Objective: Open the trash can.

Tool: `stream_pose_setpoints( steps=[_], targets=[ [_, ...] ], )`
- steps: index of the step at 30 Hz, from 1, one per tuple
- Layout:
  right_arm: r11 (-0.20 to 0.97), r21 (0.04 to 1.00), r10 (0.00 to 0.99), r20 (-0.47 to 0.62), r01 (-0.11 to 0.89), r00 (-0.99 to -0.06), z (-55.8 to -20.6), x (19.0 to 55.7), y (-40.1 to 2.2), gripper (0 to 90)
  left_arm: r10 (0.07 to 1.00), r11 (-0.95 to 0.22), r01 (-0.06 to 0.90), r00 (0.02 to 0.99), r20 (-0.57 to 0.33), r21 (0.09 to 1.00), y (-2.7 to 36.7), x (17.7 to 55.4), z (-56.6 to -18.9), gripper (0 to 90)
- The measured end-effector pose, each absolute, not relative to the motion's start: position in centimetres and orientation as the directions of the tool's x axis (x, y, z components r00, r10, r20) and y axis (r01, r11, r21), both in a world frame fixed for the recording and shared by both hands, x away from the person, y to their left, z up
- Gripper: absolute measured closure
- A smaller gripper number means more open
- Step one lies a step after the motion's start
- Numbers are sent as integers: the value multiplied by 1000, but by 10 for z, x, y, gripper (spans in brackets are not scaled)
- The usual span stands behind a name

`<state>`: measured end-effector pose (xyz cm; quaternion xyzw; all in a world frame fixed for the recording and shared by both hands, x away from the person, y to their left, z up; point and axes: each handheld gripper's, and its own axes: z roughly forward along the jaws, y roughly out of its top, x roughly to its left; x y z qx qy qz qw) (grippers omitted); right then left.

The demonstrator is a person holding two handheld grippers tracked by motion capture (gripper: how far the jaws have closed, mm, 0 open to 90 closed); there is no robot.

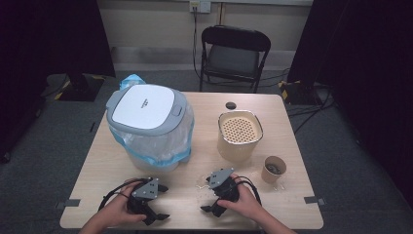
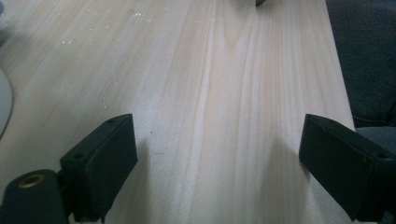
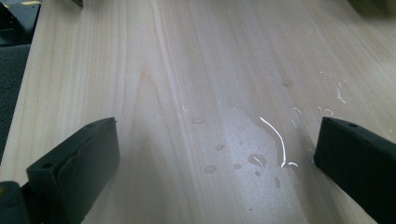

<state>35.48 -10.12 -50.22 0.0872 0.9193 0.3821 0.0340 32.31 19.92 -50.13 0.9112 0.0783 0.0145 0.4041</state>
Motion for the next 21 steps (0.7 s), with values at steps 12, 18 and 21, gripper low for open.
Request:
stream_pose_setpoints(
  steps=[12,18,21],
  targets=[
    [696,696,177,71,175,-982,-494,361,-107,176,123,-694,102,992,-22,713,196,321,-502,0],
    [757,632,157,71,167,-985,-475,365,-109,243,122,-696,101,992,-21,711,196,321,-502,0],
    [768,616,170,69,176,-983,-463,367,-111,240,126,-693,102,992,-20,714,196,321,-502,0]
  ],
)
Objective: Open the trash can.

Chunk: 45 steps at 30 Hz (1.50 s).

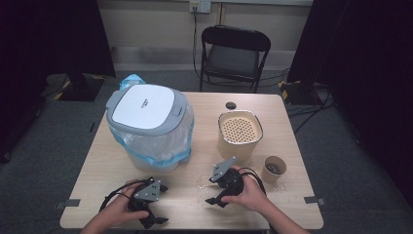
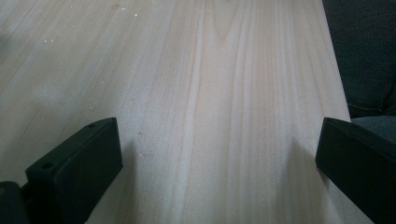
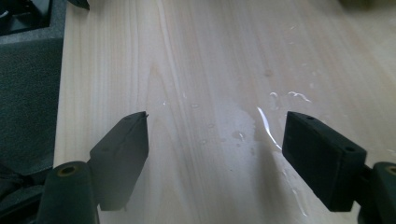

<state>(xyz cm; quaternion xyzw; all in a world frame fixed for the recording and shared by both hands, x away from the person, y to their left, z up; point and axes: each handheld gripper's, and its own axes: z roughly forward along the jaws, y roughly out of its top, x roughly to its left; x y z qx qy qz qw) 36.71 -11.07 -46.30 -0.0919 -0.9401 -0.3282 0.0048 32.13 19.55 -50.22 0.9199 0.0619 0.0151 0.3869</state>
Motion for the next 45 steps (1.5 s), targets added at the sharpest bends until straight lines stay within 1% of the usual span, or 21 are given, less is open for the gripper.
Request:
stream_pose_setpoints(
  steps=[2,5,8,14,16,19,22,23,29,35,45],
  targets=[
    [767,616,172,74,180,-982,-459,368,-112,253,126,-693,102,992,-19,713,196,321,-502,0],
    [759,620,183,89,199,-979,-441,373,-115,272,126,-694,102,992,-19,713,196,321,-502,0],
    [761,618,188,85,199,-979,-433,376,-116,275,126,-692,102,992,-20,715,196,321,-502,0],
    [755,622,190,91,205,-977,-405,387,-117,318,125,-683,101,992,-21,723,195,322,-503,0],
    [755,627,182,79,191,-980,-396,390,-116,326,121,-694,97,992,-17,713,195,323,-502,0],
    [752,626,192,89,205,-977,-383,393,-111,330,120,-687,96,993,-18,720,195,324,-503,0],
    [750,630,184,91,200,-979,-375,395,-108,340,115,-693,88,993,-11,716,195,324,-502,0],
    [756,624,182,88,196,-979,-368,396,-104,347,117,-694,90,993,-11,714,195,324,-502,0],
    [765,619,172,72,179,-983,-352,401,-94,377,117,-694,89,993,-10,714,195,324,-502,0],
    [760,628,166,58,166,-984,-330,408,-86,434,119,-698,94,993,-14,710,195,324,-501,0],
    [752,637,185,42,169,-982,-304,418,-83,459,114,-696,87,993,-10,713,195,324,-502,0]
  ],
)
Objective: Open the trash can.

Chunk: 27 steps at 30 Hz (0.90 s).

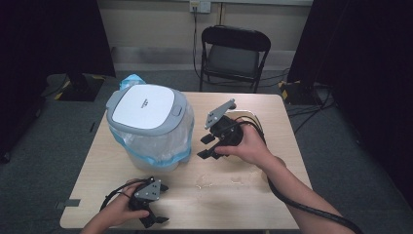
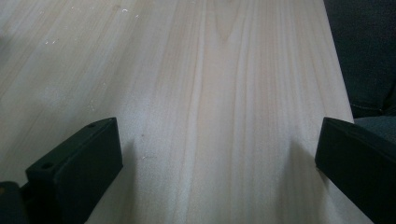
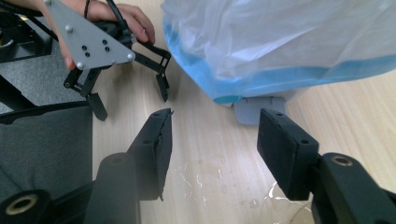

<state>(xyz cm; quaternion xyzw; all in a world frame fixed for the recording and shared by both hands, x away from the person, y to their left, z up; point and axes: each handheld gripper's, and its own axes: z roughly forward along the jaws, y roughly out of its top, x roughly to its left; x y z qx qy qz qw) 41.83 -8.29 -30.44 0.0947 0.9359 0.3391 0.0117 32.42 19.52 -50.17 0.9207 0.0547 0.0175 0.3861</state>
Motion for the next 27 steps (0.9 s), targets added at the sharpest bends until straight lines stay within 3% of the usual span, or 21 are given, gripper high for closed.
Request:
stream_pose_setpoints(
  steps=[27],
  targets=[
    [726,662,219,31,184,-975,-256,443,-65,549,119,-703,91,993,-10,705,195,324,-501,0]
  ],
)
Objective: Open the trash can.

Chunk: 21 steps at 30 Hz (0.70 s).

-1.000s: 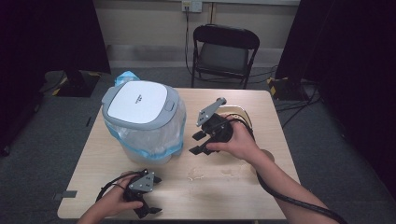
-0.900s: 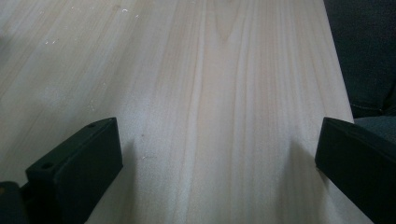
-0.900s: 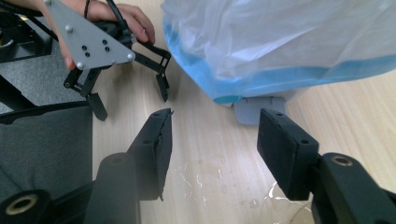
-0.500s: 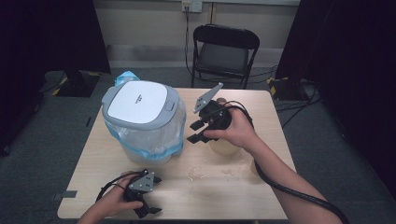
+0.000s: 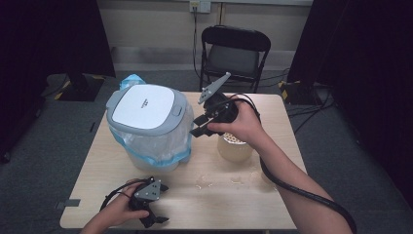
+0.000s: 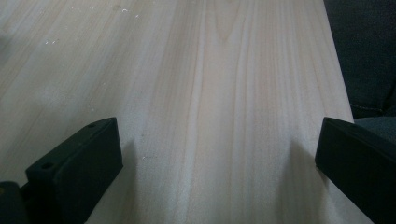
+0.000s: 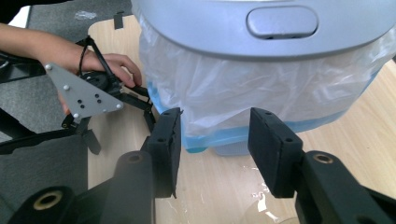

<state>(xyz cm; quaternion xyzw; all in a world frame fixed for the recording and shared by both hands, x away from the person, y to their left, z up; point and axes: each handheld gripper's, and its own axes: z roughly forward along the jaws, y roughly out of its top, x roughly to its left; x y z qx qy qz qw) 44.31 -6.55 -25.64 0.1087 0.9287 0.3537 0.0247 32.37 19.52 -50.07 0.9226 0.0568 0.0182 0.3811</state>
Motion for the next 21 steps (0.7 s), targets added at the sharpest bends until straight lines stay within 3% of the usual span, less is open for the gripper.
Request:
stream_pose_setpoints(
  steps=[21],
  targets=[
    [727,660,245,9,190,-969,-235,461,-51,592,117,-700,94,993,-15,708,195,324,-501,0]
  ],
)
